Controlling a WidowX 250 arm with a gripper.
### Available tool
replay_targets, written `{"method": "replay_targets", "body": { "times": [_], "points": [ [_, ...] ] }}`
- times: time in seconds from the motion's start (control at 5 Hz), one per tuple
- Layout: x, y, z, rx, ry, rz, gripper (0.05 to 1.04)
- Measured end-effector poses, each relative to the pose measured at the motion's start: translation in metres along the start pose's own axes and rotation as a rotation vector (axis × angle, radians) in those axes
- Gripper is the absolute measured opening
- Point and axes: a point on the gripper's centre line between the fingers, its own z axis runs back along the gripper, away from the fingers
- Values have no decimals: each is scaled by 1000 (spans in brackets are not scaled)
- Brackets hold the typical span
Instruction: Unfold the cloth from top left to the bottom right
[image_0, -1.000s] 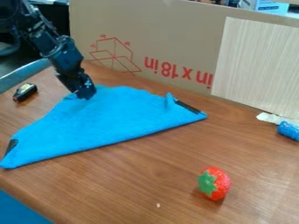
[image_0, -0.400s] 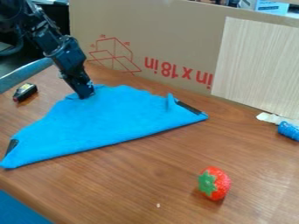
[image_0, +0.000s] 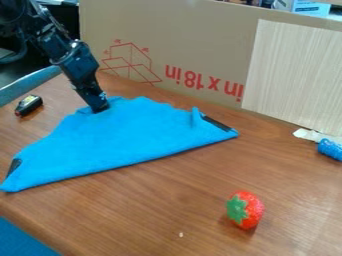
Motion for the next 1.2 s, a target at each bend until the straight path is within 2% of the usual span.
{"method": "replay_targets", "body": {
  "times": [0.2, 0.4, 0.6, 1.0, 1.2],
  "points": [
    [1, -2, 1, -12, -6, -6, 50],
    [-1, -10, 0, -56, -18, -2, 50],
    [-1, -18, 13, -81, -41, -23, 50],
    [-9, -37, 25, -97, -84, -93, 50],
    [-14, -43, 32, -88, -110, -117, 50]
  ]
}}
